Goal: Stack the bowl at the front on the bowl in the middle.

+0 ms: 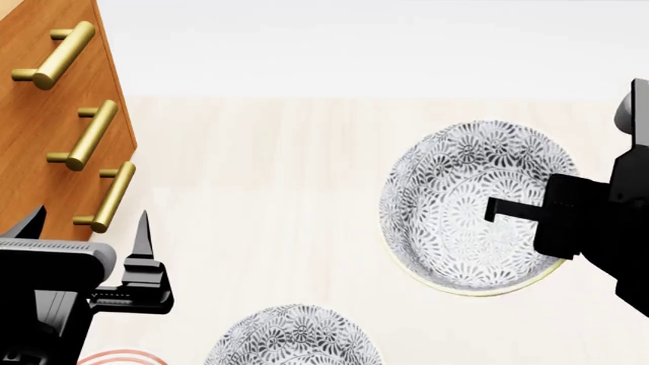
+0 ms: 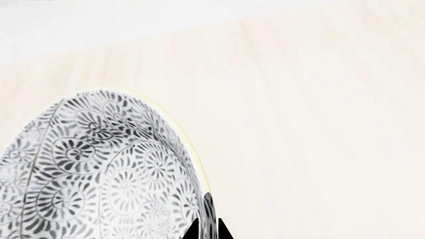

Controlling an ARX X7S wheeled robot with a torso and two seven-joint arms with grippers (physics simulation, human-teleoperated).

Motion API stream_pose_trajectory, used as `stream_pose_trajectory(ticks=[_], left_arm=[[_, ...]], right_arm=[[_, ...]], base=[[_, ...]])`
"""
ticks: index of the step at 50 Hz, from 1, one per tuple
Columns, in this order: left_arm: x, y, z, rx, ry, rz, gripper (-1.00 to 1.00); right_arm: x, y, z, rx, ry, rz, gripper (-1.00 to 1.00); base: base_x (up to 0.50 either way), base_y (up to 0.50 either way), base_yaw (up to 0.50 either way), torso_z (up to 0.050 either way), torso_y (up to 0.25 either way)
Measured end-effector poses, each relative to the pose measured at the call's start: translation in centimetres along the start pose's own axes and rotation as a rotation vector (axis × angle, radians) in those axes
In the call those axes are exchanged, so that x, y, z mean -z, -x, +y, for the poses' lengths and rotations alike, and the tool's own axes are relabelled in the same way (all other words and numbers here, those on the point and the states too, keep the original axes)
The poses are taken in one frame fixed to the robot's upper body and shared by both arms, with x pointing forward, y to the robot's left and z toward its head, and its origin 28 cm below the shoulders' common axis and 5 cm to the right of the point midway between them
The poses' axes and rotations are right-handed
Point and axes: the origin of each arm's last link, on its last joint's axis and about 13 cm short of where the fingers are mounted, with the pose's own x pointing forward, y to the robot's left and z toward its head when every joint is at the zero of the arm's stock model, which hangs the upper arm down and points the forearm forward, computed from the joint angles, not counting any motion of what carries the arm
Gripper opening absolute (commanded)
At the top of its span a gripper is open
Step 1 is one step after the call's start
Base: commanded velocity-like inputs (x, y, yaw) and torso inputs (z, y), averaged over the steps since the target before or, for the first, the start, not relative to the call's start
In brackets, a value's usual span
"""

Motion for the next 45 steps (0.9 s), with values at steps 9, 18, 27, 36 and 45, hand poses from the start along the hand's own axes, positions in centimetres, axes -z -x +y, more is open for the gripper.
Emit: stream_pose_trajectory(ticks=[9, 18, 27, 36, 45], left_arm=[[-0.2, 0.0, 0.0, 0.001, 0.001, -0.004, 1.0], [-0.3, 0.0, 0.0, 0.001, 0.003, -0.008, 1.0], [-0.4, 0.0, 0.0, 0.001, 0.004, -0.011, 1.0], [-0.5, 0.1, 0.1, -0.001, 0.008, -0.013, 1.0], [-0.6, 0.1, 0.1, -0.003, 0.009, -0.012, 1.0]], right_arm=[[0.1, 2.7, 1.3, -0.064, 0.078, -0.04, -1.0], [1.5, 4.7, 2.6, -0.146, 0.166, -0.063, -1.0], [3.7, 5.4, 3.9, -0.237, 0.259, -0.046, -1.0], [5.9, 5.4, 5.3, -0.312, 0.35, -0.016, -1.0], [7.2, 4.8, 6.4, -0.363, 0.406, 0.011, -1.0]], base=[[0.0, 0.0, 0.0, 0.0, 0.0], [0.0, 0.0, 0.0, 0.0, 0.0], [0.0, 0.0, 0.0, 0.0, 0.0], [0.0, 0.0, 0.0, 0.0, 0.0], [0.0, 0.0, 0.0, 0.0, 0.0]])
